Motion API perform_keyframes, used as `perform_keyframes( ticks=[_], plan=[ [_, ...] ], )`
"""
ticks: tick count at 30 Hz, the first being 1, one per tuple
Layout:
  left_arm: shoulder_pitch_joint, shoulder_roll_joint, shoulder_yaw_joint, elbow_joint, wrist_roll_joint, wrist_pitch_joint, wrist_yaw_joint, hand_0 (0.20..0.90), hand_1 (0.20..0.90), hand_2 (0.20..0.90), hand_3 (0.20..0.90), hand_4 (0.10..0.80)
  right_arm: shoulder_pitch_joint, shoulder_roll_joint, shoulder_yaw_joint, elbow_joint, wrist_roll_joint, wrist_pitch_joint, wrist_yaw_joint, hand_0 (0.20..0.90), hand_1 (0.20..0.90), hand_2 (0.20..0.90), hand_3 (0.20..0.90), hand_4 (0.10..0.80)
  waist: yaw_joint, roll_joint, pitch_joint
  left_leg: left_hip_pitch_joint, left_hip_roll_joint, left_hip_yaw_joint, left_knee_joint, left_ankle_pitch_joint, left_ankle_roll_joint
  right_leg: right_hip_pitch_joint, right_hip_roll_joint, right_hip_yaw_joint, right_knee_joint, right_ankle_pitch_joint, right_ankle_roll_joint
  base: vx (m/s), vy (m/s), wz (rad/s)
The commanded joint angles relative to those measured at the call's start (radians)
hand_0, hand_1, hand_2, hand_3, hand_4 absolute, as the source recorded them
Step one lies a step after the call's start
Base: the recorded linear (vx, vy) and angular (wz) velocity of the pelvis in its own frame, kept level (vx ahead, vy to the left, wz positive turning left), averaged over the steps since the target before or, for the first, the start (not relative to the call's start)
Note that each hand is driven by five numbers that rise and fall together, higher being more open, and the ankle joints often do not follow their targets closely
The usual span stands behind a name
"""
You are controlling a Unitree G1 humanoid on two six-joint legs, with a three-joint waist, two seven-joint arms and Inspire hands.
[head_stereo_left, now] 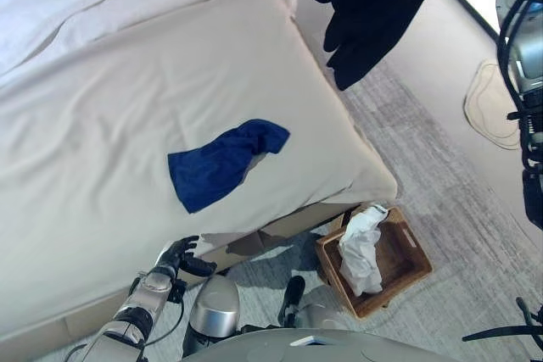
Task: Pick up the clothes from the bed and place them into the basket
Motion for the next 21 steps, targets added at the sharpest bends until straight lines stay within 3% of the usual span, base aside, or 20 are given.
perform_keyframes(
  ticks=[1,9,16,21],
  plan=[
    [0.082,0.004,-0.088,0.093,0.047,-0.001,-0.016,0.900,0.900,0.900,0.900,0.800,-0.118,-0.094,0.009,0.039,0.028,-0.099,-0.112,0.300,0.300,0.300,0.200,0.100,-0.037,0.009,-0.241,0.032,-0.016,0.043,-0.016,-0.108,0.046,-0.030,0.020,-0.008,0.055,-0.030,0.021,-0.003,0.001,-0.37],
    [0.083,0.015,-0.095,0.095,0.075,0.025,-0.045,0.900,0.900,0.900,0.900,0.800,-0.107,-0.166,-0.022,0.026,0.065,-0.123,-0.172,0.300,0.300,0.300,0.200,0.100,-0.092,0.020,-0.255,0.054,-0.008,0.100,-0.015,-0.123,0.048,-0.036,0.027,0.036,0.059,-0.034,0.018,0.013,-0.035,-0.28],
    [0.062,0.004,-0.099,0.080,0.069,0.026,-0.054,0.900,0.900,0.900,0.900,0.800,0.056,-0.172,-0.104,0.002,0.119,-0.079,-0.022,0.300,0.300,0.300,0.200,0.100,-0.175,0.041,-0.247,0.075,-0.009,0.158,0.004,-0.149,0.059,-0.048,0.041,0.120,0.069,-0.038,0.008,0.010,-0.048,-0.33],
    [0.042,-0.004,-0.096,0.078,0.053,0.002,-0.045,0.900,0.900,0.900,0.900,0.800,0.248,-0.108,-0.223,-0.029,0.109,-0.107,0.055,0.300,0.300,0.300,0.200,0.100,-0.216,0.065,-0.219,0.072,-0.004,0.190,0.021,-0.153,0.063,-0.069,0.045,0.151,0.092,-0.041,0.001,-0.013,-0.049,-0.34]
  ],
)
